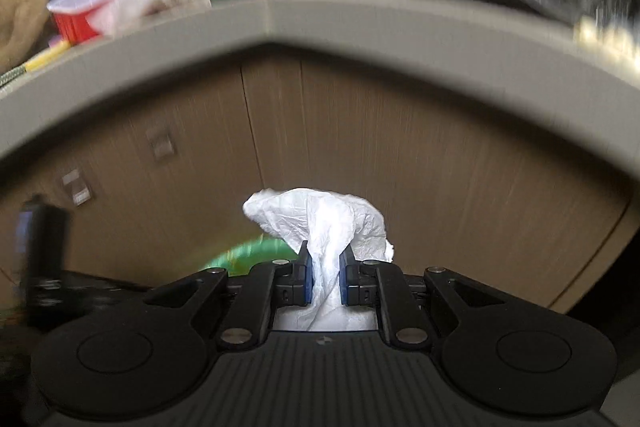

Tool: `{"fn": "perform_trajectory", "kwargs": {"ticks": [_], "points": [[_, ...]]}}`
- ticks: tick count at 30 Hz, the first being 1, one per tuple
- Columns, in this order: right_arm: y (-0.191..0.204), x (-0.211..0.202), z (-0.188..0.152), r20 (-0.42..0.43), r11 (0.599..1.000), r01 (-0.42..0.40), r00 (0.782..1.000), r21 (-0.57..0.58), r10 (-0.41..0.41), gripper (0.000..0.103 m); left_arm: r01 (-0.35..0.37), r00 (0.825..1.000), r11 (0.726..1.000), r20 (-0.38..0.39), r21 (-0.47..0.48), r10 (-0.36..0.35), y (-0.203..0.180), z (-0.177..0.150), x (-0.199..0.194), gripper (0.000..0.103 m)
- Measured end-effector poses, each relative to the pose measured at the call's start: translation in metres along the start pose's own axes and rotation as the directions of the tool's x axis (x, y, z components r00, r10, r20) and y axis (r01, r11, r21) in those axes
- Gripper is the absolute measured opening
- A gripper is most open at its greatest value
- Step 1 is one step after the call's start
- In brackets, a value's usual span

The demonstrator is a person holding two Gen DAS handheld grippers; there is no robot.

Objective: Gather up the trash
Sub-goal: 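Carry bowl and tissue down into the green bin and open both grippers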

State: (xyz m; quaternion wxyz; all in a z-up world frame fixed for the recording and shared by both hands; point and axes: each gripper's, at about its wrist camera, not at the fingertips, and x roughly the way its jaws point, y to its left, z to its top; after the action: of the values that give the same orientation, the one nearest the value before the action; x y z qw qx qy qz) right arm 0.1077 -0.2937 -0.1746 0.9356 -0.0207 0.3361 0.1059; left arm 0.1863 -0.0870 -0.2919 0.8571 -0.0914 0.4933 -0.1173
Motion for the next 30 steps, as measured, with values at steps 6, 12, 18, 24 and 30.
{"fn": "perform_trajectory", "kwargs": {"ticks": [6,12,18,24,30], "points": [[-0.026,0.051,-0.024,-0.109,0.991,-0.012,0.994,0.136,0.027,0.012,0.024,0.997,0.998,-0.076,0.066,-0.019,-0.014,0.018,0.091,0.019],[-0.036,0.092,-0.035,-0.222,0.987,0.0,0.974,0.161,0.037,0.012,0.025,0.959,0.997,-0.28,-0.078,-0.046,0.028,0.006,0.167,0.018],[-0.036,0.135,-0.049,-0.367,0.978,-0.025,0.925,0.209,0.102,0.012,0.089,0.975,0.99,-0.192,-0.105,-0.109,0.042,0.008,0.117,0.018],[-0.024,0.224,-0.068,-0.572,0.954,0.01,0.802,0.298,0.17,0.012,0.135,0.984,0.987,-0.104,-0.092,-0.144,0.052,0.003,0.028,0.018],[-0.008,0.312,-0.098,-0.713,0.94,0.052,0.667,0.336,0.218,0.013,0.123,0.989,0.986,-0.073,-0.116,-0.132,0.068,-0.008,-0.007,0.018]]}}
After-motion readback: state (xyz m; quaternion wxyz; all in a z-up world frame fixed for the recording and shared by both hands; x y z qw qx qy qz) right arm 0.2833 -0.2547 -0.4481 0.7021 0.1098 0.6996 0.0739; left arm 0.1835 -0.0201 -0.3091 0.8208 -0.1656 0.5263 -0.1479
